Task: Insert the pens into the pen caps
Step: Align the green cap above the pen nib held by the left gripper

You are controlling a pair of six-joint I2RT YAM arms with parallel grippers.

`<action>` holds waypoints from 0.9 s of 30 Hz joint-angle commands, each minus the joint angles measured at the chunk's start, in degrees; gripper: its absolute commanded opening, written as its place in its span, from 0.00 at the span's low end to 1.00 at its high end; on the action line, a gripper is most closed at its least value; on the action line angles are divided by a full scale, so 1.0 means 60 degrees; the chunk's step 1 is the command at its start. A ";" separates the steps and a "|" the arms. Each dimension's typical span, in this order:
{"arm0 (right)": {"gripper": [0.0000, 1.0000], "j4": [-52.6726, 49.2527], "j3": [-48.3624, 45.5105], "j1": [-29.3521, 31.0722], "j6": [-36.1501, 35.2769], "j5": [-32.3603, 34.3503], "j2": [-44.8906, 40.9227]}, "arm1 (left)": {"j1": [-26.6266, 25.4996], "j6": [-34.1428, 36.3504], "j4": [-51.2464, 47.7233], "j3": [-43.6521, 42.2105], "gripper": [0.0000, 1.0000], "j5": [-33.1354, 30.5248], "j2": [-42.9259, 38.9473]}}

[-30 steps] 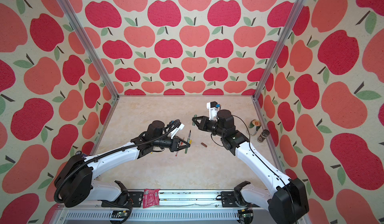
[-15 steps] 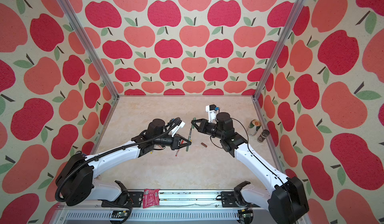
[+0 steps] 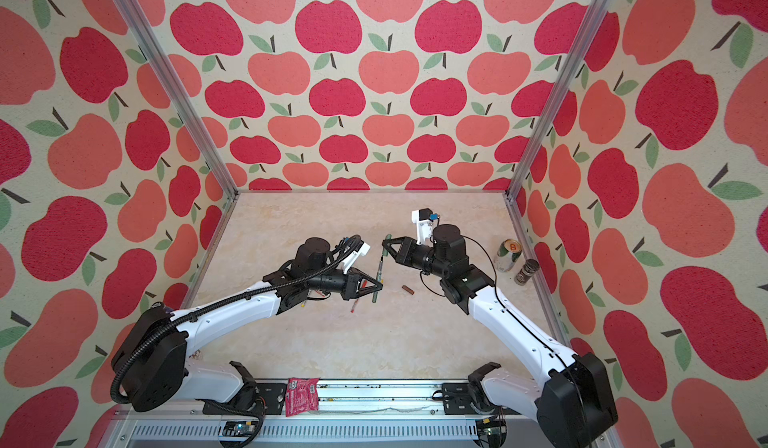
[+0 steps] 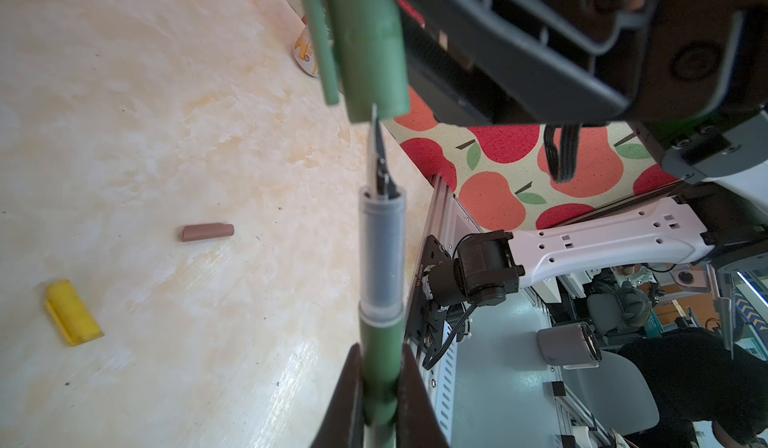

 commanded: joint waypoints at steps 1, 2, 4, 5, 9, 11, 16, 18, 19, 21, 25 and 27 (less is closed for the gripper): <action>0.04 0.0301 0.0091 0.0091 0.0102 -0.0155 0.0101 | -0.0013 0.0027 0.0165 0.0092 0.07 0.0133 0.0012; 0.04 0.0301 0.0109 0.0090 0.0102 -0.0144 0.0097 | -0.0026 0.0043 0.0158 0.0092 0.07 0.0147 0.0018; 0.04 0.0315 0.0126 0.0087 0.0102 -0.0134 0.0104 | -0.0020 0.0049 0.0144 0.0077 0.07 0.0141 0.0008; 0.04 0.0315 0.0149 0.0085 0.0094 -0.0135 0.0108 | -0.0013 0.0061 0.0135 0.0077 0.07 0.0162 -0.0006; 0.04 0.0200 0.0237 0.0076 0.0003 -0.0134 0.0126 | -0.0013 0.0087 0.0097 0.0046 0.07 0.0148 -0.0007; 0.04 0.0156 0.0280 0.0079 -0.0037 -0.0073 0.0111 | -0.0013 0.0096 0.0090 0.0047 0.07 0.0148 -0.0022; 0.04 0.0140 0.0386 0.0075 -0.0103 -0.0069 0.0079 | -0.0012 0.0087 0.0102 0.0026 0.07 0.0148 -0.0031; 0.03 0.0125 0.0410 0.0079 -0.0129 -0.0040 0.0075 | -0.0009 0.0100 0.0086 0.0019 0.07 0.0163 -0.0023; 0.03 0.0125 0.0422 0.0086 -0.0147 -0.0039 0.0060 | -0.0004 0.0111 0.0081 0.0018 0.07 0.0174 -0.0023; 0.03 0.0110 0.0444 0.0073 -0.0184 0.0011 0.0067 | -0.0009 0.0111 0.0066 0.0033 0.07 0.0191 -0.0016; 0.03 0.0068 0.0544 0.0039 -0.0263 0.0094 0.0140 | 0.0013 0.0162 0.0007 0.0024 0.07 0.0207 -0.0032; 0.03 0.0079 0.0628 0.0041 -0.0264 0.0070 0.0226 | 0.0010 0.0154 -0.0004 0.0016 0.07 0.0207 -0.0023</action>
